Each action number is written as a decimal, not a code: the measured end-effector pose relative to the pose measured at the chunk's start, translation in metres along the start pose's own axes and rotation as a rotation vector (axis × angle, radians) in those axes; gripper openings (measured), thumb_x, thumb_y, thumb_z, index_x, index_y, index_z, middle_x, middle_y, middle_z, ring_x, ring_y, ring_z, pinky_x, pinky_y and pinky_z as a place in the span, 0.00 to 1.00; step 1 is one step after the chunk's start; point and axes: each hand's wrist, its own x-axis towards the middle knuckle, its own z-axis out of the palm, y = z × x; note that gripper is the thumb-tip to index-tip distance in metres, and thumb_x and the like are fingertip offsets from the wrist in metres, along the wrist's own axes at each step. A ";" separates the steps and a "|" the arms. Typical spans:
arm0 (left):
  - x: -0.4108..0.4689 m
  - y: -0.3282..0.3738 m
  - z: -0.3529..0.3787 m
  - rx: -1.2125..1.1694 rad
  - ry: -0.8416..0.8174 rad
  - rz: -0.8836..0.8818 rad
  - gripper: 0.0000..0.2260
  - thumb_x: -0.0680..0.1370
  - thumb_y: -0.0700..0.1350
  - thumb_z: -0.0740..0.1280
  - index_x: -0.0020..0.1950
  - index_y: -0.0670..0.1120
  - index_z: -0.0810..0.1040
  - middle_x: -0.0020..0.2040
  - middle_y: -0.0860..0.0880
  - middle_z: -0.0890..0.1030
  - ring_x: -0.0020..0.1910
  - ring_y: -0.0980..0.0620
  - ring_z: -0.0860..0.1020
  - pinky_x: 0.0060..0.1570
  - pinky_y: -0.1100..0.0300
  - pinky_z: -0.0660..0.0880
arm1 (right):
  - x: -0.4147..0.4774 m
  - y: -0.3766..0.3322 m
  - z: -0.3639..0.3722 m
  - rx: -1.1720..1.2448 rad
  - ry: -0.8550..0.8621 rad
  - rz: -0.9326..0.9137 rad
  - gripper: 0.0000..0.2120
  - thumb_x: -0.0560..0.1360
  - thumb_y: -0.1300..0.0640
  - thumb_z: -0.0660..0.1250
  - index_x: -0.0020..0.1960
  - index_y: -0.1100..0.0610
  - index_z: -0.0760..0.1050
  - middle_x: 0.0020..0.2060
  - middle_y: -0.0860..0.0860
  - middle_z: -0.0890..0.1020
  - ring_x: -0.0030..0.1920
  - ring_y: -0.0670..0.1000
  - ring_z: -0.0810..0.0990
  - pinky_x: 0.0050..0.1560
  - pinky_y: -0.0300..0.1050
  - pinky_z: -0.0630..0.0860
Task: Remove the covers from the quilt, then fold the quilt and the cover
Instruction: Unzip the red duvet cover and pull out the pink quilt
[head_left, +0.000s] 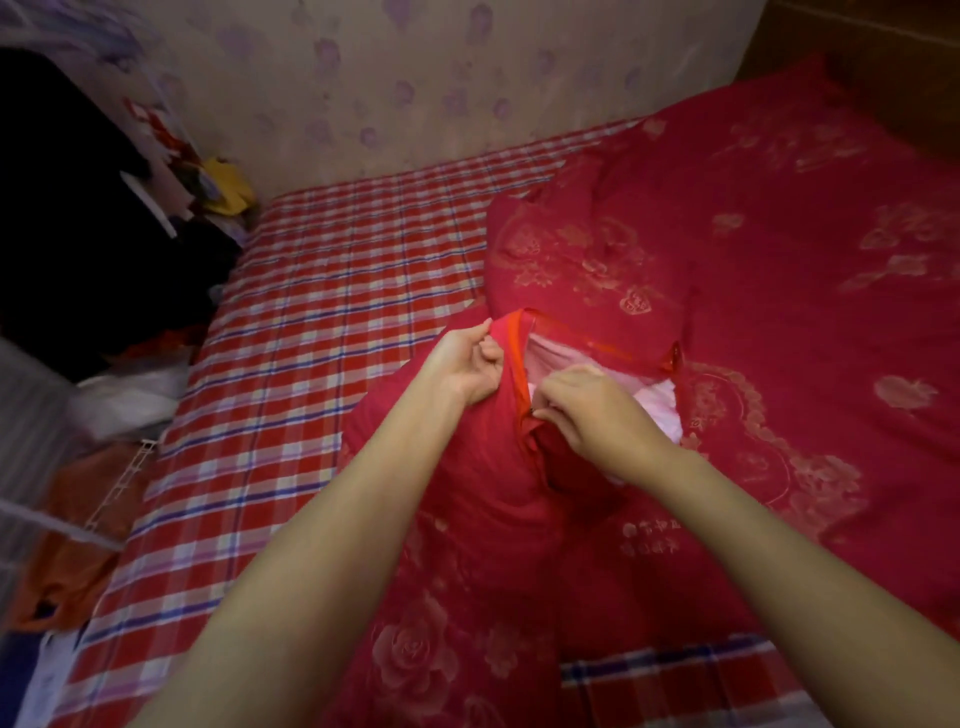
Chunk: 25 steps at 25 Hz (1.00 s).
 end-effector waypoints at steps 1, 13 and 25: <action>0.004 0.003 0.013 -0.039 -0.018 0.024 0.13 0.82 0.37 0.55 0.37 0.44 0.64 0.17 0.51 0.63 0.13 0.60 0.63 0.15 0.71 0.60 | 0.007 0.004 -0.002 -0.003 0.021 -0.005 0.10 0.73 0.53 0.59 0.37 0.57 0.72 0.32 0.52 0.78 0.35 0.57 0.78 0.41 0.52 0.75; 0.027 0.000 0.033 1.497 0.023 0.072 0.22 0.77 0.61 0.62 0.33 0.45 0.69 0.26 0.48 0.69 0.19 0.56 0.67 0.23 0.66 0.65 | 0.026 0.047 0.028 0.628 0.072 0.606 0.14 0.77 0.65 0.63 0.37 0.50 0.69 0.29 0.43 0.71 0.29 0.36 0.70 0.37 0.37 0.65; 0.047 -0.055 -0.001 1.040 -0.044 0.110 0.11 0.82 0.43 0.58 0.40 0.46 0.69 0.31 0.47 0.72 0.23 0.59 0.72 0.22 0.69 0.73 | -0.015 0.085 0.017 0.038 -0.136 0.396 0.08 0.69 0.64 0.71 0.45 0.53 0.81 0.39 0.50 0.81 0.43 0.52 0.81 0.44 0.45 0.72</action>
